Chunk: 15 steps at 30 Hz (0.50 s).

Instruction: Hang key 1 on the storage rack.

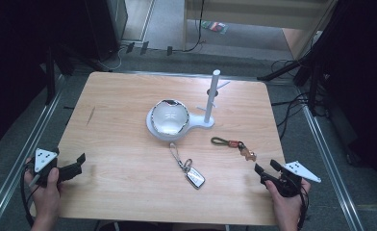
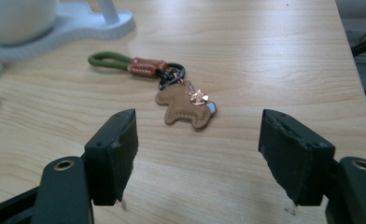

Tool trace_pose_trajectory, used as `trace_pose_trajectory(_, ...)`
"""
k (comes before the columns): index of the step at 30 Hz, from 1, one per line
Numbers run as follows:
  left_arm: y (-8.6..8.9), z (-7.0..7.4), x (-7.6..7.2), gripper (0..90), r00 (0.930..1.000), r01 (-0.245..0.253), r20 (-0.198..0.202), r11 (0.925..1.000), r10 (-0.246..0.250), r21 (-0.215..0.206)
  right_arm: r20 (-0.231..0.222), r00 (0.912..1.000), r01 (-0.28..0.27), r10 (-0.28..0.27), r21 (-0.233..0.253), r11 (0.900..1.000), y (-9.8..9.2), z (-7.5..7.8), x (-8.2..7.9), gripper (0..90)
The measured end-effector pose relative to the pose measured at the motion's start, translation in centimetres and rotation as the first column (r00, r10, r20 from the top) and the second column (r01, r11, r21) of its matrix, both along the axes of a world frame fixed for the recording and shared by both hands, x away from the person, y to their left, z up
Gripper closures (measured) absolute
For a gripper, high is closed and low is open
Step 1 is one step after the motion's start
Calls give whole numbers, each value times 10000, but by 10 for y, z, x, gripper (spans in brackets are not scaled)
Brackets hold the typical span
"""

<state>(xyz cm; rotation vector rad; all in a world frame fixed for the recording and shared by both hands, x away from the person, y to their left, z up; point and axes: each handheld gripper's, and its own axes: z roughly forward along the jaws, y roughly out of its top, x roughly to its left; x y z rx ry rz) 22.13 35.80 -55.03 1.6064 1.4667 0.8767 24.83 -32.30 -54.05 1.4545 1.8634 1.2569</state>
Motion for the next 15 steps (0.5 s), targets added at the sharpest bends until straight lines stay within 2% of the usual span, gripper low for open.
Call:
trace_pose_trajectory(6, 0, 0, 0, 60, 10000, -67, 14, 10000, 67, 23, -391, 9991, 100, -130, -773, 9970, 11, 8, 9, 326)
trace_pose_trajectory(7, 0, 0, 0, 60, 10000, -52, 45, 10000, 52, 23, -529, 9986, -58, 13, -849, 9964, 14, 11, 13, 358)
trace_pose_trajectory(11, 0, 0, 0, 60, 10000, -63, 39, 10000, 63, -29, -646, 9972, -432, 366, -1051, 9935, 19, 17, 20, 363)
trace_pose_trajectory(13, 0, 0, 0, 60, 10000, -54, 52, 10000, 54, -42, -860, 9924, -974, 878, -1154, 9885, 23, 22, 27, 363)
trace_pose_trajectory(15, 0, 0, 0, 60, 10000, -64, 71, 9999, 65, -82, -997, 9889, -1222, 1102, -1232, 9848, 24, 24, 32, 394)
